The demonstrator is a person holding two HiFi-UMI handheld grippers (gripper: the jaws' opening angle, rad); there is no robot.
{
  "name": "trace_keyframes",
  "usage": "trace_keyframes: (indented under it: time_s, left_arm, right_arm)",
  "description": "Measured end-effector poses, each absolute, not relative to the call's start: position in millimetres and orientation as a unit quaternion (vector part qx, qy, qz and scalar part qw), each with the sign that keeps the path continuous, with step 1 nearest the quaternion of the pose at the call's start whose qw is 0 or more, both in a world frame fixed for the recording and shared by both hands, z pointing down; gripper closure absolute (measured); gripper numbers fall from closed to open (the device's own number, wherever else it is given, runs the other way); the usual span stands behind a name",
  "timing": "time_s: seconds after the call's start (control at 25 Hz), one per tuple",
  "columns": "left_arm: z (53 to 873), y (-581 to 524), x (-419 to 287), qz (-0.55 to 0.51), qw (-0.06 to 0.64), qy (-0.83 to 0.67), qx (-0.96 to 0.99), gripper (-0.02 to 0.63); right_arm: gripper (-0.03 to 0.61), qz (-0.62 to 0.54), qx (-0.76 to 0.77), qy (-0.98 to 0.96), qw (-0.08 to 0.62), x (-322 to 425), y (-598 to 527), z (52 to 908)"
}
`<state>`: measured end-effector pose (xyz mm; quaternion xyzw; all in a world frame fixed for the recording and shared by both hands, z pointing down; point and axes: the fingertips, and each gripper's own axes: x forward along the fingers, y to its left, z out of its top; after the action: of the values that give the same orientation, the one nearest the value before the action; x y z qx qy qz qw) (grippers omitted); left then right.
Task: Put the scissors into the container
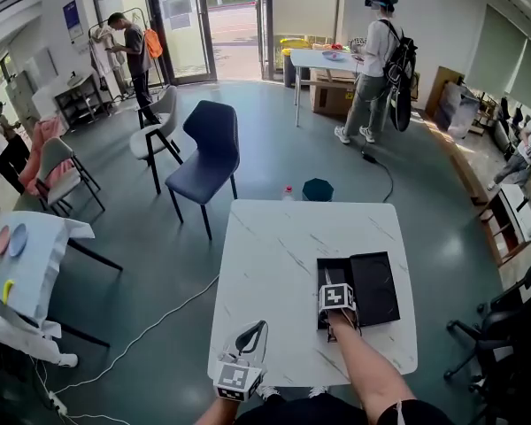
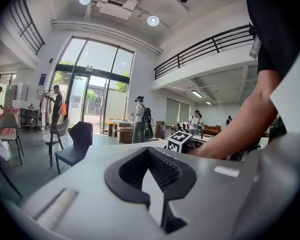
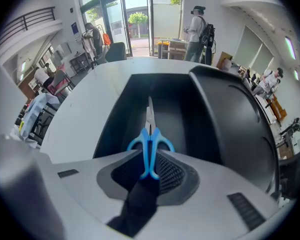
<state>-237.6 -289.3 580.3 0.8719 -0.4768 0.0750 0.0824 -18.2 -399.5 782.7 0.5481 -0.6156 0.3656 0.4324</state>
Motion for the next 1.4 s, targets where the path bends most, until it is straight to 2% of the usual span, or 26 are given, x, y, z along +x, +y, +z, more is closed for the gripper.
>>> trace_keyframes:
  time_s: [0.12, 0.28, 0.36, 0.8, 1.04, 1.24, 1.4]
  left_arm:
    - [578.7, -288.9, -236.7, 0.076, 0.079, -0.476, 0.873, 0.606]
    - [578.0, -288.3, -231.2, 0.075, 0.078, -0.474, 0.874, 0.606]
    - [577.8, -288.1, -226.4, 0.077, 0.077, -0.472, 0.875, 0.606]
    - [564.7, -294.1, -208.3, 0.073, 0.071, -0.477, 0.873, 0.606]
    - [551.3, -296.4, -204.6, 0.072, 0.057, -0.482, 0.872, 0.606]
    - [537.8, -295.6, -204.2, 0.062, 0.056, -0.494, 0.865, 0.606]
    - [531.9, -294.4, -198.9, 0.060, 0.050, -0.489, 0.869, 0.606]
  right_arm:
    - [0.484, 0.375, 0.546, -0.614, 0.429, -20.4, -400.5, 780.8]
    - [0.421, 0.383, 0.544, -0.643, 0.380, -36.1, -398.5, 756.2]
    - [0.410, 0.361, 0.550, -0.664, 0.355, -40.7, -399.8, 732.6]
    - [0.405, 0.227, 0.562, -0.761, 0.231, -37.8, -372.6, 596.1]
    - [0.516, 0.104, 0.588, -0.789, 0.146, -34.2, -350.5, 524.5]
    - [0.568, 0.044, 0.585, -0.806, 0.081, -34.2, -327.4, 492.6]
    - [0.571, -0.004, 0.580, -0.813, 0.053, -34.3, -300.5, 487.0]
